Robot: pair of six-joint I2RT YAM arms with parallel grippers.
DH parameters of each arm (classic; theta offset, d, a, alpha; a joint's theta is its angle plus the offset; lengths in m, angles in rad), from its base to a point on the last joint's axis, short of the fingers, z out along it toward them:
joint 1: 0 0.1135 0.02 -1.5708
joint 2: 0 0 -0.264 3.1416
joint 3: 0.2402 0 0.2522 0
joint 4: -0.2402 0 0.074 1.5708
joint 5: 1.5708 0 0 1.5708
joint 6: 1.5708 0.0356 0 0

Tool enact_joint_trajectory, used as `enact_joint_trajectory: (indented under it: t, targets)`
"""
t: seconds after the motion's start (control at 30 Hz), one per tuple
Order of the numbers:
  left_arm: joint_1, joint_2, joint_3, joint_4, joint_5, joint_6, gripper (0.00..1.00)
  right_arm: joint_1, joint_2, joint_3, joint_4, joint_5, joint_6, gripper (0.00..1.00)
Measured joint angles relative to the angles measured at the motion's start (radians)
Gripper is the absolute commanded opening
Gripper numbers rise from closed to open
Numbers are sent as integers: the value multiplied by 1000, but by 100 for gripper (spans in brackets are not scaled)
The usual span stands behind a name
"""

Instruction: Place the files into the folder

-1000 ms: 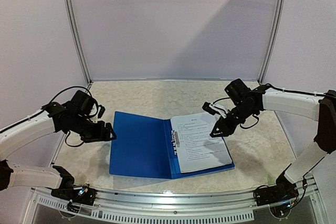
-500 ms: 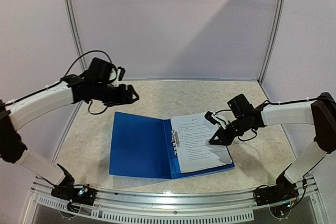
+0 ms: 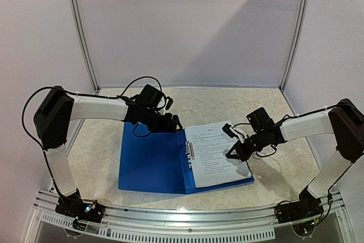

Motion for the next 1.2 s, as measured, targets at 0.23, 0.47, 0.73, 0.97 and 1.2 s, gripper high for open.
enact_joint_trajectory:
  t: [0.23, 0.47, 0.73, 0.97, 1.2]
  targets:
    - [-23, 77, -37, 127, 92, -15, 77, -3, 43, -2, 1, -1, -1, 0]
    - [-26, 114, -103, 271, 183, -46, 75, -5, 54, -7, 2, -1, -4, 0]
    - [-40, 131, -118, 338, 253, -64, 73, -6, 67, -7, 21, -22, -5, 0]
    - [-43, 163, -117, 399, 295, -79, 71, -6, 72, -6, 25, -29, -5, 0]
    - [-43, 166, -117, 435, 312, -93, 70, -6, 76, -5, 25, -38, -5, 0]
